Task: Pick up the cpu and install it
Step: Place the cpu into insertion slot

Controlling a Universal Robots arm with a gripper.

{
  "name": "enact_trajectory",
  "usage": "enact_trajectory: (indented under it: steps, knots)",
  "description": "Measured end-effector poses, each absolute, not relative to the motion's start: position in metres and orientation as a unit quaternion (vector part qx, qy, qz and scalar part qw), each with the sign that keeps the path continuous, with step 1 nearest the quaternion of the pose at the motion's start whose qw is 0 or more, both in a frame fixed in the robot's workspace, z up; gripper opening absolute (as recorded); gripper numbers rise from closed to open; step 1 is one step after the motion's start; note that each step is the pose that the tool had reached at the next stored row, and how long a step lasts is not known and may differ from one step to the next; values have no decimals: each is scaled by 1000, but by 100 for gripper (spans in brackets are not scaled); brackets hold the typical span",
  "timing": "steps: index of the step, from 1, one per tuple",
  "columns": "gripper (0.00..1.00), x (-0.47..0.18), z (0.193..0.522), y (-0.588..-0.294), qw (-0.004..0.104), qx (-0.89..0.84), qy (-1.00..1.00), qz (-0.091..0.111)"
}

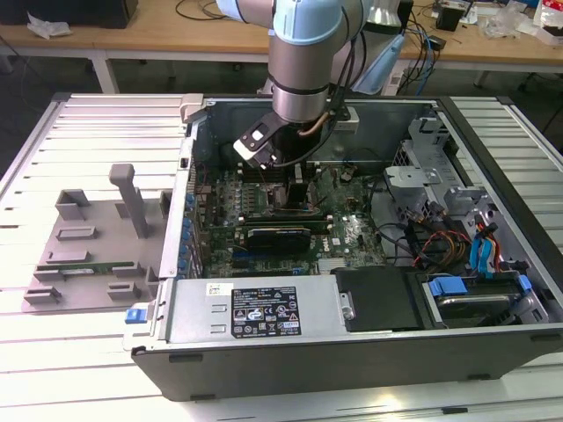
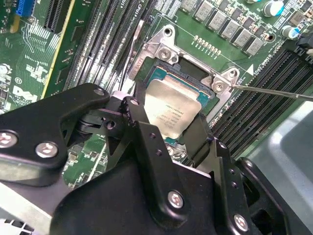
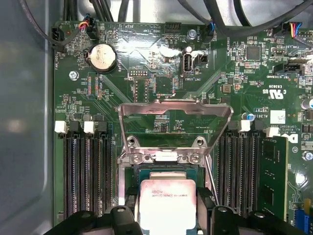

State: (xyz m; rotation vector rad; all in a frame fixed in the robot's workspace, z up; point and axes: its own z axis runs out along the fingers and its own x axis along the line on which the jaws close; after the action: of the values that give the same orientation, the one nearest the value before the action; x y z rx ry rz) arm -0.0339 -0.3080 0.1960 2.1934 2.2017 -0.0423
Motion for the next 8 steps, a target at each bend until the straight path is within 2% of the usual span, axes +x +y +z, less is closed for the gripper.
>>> enact_trajectory:
  steps: [1,2,8]
  knots:
    - [56,-34,196,-308,17,706,708,-13]
    - [62,-34,196,-308,17,706,708,-13]
    - [62,-34,196,-306,17,706,708,-13]
